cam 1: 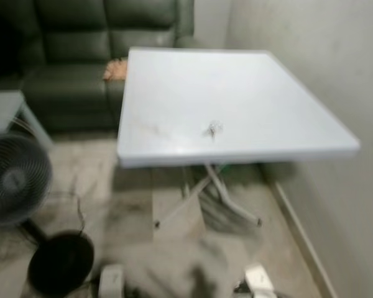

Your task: Hang keys on a hook

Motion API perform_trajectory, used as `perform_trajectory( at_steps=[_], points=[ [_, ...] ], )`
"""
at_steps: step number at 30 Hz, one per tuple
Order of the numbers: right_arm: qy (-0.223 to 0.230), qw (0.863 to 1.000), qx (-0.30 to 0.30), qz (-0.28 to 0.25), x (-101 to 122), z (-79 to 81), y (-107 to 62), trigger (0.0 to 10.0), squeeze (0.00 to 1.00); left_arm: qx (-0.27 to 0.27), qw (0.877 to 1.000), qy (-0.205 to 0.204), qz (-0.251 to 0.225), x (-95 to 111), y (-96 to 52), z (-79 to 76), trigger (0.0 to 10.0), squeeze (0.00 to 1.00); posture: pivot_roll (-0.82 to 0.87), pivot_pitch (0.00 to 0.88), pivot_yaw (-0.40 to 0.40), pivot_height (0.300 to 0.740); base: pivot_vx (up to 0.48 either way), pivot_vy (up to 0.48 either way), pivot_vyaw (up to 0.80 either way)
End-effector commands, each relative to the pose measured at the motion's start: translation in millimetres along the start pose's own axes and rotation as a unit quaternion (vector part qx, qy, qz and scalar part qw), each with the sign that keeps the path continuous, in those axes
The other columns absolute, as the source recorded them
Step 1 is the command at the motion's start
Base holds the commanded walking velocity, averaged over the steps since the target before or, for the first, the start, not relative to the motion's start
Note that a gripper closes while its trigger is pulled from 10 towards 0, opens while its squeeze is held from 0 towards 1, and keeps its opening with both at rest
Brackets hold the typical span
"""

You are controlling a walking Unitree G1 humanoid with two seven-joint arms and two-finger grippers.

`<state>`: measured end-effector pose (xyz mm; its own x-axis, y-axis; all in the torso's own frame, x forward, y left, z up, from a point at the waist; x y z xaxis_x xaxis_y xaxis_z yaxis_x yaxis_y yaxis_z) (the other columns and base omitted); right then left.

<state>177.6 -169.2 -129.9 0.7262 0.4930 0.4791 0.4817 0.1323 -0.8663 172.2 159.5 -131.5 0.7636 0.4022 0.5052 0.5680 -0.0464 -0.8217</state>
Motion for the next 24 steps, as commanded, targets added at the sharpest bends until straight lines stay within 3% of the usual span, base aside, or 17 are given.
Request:
perform_trajectory(
  at_steps=[1,12,20,22,24],
  points=[
    [-0.001,1.0,0.001,-0.009,7.7,2.7,1.7,10.0,0.0,0.012,1.0,0.007,-0.006,3.9,-1.1,9.2,10.0,0.0,-0.08,0.0,-0.058,0.74,0.0,0.0,0.0],
    [-0.017,1.0,-0.004,-0.016,8.6,-0.2,1.0,10.0,0.0,0.001,0.999,0.021,-0.029,10.7,-0.8,4.2,10.0,0.0,-0.07,0.0,-0.061,0.74,0.0,0.0,0.0],
    [-0.012,0.997,-0.024,-0.073,33.4,-16.3,0.2,10.0,0.0,-0.04,0.993,0.036,-0.103,46.3,1.6,-16.6,10.0,0.0,-0.07,0.0,-0.065,0.74,0.0,0.0,0.0],
    [-0.014,0.995,-0.035,-0.095,43.5,-25.6,-1.3,10.0,0.0,-0.072,0.986,0.042,-0.146,66.7,1.0,-33.5,10.0,0.0,-0.07,0.0,-0.065,0.74,0.0,0.0,0.0],
    [-0.014,0.993,-0.041,-0.106,48.4,-29.7,-2.1,10.0,0.0,-0.085,0.982,0.043,-0.163,74.7,0.2,-40.3,10.0,0.0,-0.07,0.0,-0.063,0.74,0.0,0.0,0.0]
  ],
)
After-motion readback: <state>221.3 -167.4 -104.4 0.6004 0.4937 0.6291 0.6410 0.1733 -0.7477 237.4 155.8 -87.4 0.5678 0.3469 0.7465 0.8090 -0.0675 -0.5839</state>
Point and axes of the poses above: a point about 5 cm out from each wrist's last joint towards the gripper, its own y axis pointing out of the wrist towards the gripper, its own x axis along the axis of the wrist's last joint, z = x × y, the point moved 4 cm from there along y, pointing out of the wrist towards the gripper, and after that the axes turned 15 degrees about -y, right-handed, at the moved point
